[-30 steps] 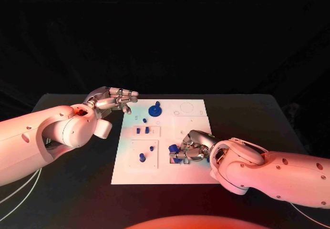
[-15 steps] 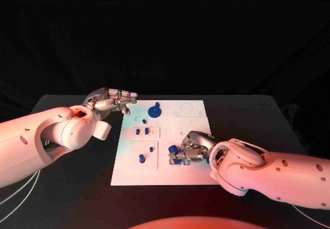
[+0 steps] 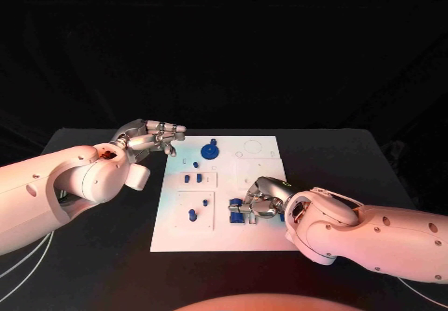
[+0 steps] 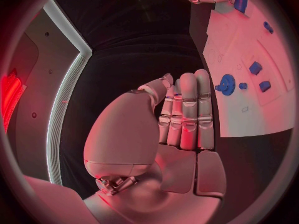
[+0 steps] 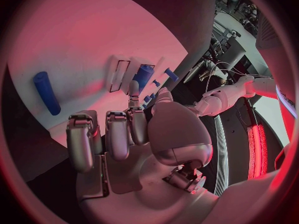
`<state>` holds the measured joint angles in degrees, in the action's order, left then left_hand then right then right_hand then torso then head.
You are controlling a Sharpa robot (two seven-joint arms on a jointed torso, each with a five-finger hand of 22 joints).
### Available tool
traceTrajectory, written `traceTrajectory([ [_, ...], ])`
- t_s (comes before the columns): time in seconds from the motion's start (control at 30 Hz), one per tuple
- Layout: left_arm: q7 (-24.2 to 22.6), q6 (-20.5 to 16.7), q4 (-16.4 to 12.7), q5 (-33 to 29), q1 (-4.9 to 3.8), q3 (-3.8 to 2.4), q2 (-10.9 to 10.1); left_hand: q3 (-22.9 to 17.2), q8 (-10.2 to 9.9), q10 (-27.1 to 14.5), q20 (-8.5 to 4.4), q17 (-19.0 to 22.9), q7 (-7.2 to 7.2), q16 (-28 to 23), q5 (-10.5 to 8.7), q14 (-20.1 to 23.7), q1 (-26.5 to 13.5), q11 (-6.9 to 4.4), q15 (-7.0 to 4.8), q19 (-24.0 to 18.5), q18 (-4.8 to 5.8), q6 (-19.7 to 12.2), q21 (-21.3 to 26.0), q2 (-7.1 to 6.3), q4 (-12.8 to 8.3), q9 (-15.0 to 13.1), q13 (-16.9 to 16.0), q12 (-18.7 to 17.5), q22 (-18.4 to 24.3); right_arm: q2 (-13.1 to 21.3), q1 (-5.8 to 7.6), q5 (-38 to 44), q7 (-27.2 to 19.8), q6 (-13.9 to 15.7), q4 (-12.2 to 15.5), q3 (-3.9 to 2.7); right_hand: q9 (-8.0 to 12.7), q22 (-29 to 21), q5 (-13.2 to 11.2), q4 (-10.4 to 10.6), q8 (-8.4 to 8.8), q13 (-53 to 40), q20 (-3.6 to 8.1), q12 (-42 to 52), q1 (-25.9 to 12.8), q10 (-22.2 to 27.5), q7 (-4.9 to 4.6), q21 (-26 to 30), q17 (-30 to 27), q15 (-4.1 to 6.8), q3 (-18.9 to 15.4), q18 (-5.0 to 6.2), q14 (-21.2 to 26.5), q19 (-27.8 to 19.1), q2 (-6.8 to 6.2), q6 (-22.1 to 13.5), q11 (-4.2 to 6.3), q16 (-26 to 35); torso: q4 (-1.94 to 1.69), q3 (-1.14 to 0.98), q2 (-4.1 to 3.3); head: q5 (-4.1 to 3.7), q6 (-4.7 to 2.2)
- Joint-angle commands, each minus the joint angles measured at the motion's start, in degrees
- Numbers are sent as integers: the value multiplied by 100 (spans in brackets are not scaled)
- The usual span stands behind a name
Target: Assemble the parts on the task board
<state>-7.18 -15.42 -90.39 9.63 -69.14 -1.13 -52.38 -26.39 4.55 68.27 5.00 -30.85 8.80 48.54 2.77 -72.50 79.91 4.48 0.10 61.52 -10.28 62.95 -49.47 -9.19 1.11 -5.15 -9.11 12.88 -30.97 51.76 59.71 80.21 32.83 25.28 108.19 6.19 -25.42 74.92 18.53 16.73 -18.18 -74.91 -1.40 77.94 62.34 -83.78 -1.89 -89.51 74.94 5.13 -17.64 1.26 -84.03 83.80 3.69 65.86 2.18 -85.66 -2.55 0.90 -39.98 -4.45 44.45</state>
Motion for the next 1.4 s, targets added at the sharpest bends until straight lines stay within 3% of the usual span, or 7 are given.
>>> traceTrajectory([
  [0.03, -26, 88, -13, -32, -6, -4, 4, 27, -21, -25, 28, 6, 6, 10, 17, 30, 2, 0, -3, 4, -29, -1, 24, 42, -2, 6, -9, 23, 6, 3, -5, 175, 39, -36, 19, 1, -8, 1498, -34, 4, -2, -389, 37, 11, -62, -16, -4, -13, 683, 27, -44, -118, -432, 606, 6, -27, -14, -25, -5, -4, -4, -6, -8],
  [0.43, -26, 86, -8, -32, -6, -4, 8, 27, -21, -25, 28, 6, 6, 10, 17, 30, 2, 0, -3, 4, -29, -1, 24, 42, -2, 6, -9, 23, 6, 53, -6, 272, 5, 39, 54, 0, -27, 1495, -62, -17, -11, -390, 36, -4, -20, -14, -3, -4, 679, 27, -40, -116, -431, 603, 2, -39, -14, -23, -11, -5, -4, -20, -18],
  [0.6, -25, 87, -4, -32, -6, -3, 7, 27, -21, -25, 28, 6, 6, 10, 17, 30, 2, 0, -3, 4, -29, -1, 24, 42, -2, 6, -9, 23, 6, 147, -3, 284, -50, 70, 100, -1, -69, 1491, 175, -90, -23, -401, 39, -31, 415, -10, -2, 9, 673, 29, 48, -113, -429, 598, 3, -83, -12, -18, -13, -3, -1, -26, -22],
  [0.7, -25, 89, -6, -32, -5, -3, 6, 27, -21, -25, 28, 6, 6, 10, 17, 30, 2, 0, -3, 4, -29, -1, 24, 42, -2, 6, -9, 23, 6, 162, -1, 292, -68, 79, 83, -2, -85, 1486, 247, -307, -24, -403, 44, -48, 905, -6, 13, 26, 666, 42, 205, -109, -427, 591, 45, -110, 4, -14, -9, 1, -6, -28, -37],
  [0.97, -25, 93, -1, -32, -5, 0, 21, 27, -21, -25, 28, 6, 6, 10, 17, 30, 2, 0, -3, 4, -29, -1, 24, 42, -2, 6, -9, 23, 6, 155, 8, 409, -90, 55, 19, -2, -106, 1484, -130, -530, -23, -420, 55, -69, 1423, -9, 24, 33, 670, 51, 359, -108, -427, 588, 31, -127, 14, -12, -27, 6, 0, -23, -42],
  [1.2, -38, 85, 0, -32, -5, 2, 10, 27, -21, -25, 28, 6, 6, 10, 17, 30, 2, 0, -3, 4, -29, -1, 24, 42, -2, 6, -9, 23, 6, 328, 33, 458, -133, 182, 53, -3, -100, 1472, -111, -534, -4, -358, 55, -152, 1458, 30, 13, 74, 648, 47, 376, -99, -422, 572, 24, -155, 8, 0, -12, -1, 0, -16, -49],
  [1.4, -51, 81, 1, -32, -5, 11, -4, 27, -21, -25, 28, 6, 6, 10, 17, 30, 2, 0, -3, 4, -29, -1, 24, 42, -2, 6, -9, 23, 6, 715, 179, 261, -267, 270, 227, -2, -85, 1447, -60, -492, 38, -270, 45, -273, 1445, 91, -19, 158, 589, 29, 373, -80, -408, 539, 1, -208, -17, 33, -12, -3, 0, -61, -60],
])
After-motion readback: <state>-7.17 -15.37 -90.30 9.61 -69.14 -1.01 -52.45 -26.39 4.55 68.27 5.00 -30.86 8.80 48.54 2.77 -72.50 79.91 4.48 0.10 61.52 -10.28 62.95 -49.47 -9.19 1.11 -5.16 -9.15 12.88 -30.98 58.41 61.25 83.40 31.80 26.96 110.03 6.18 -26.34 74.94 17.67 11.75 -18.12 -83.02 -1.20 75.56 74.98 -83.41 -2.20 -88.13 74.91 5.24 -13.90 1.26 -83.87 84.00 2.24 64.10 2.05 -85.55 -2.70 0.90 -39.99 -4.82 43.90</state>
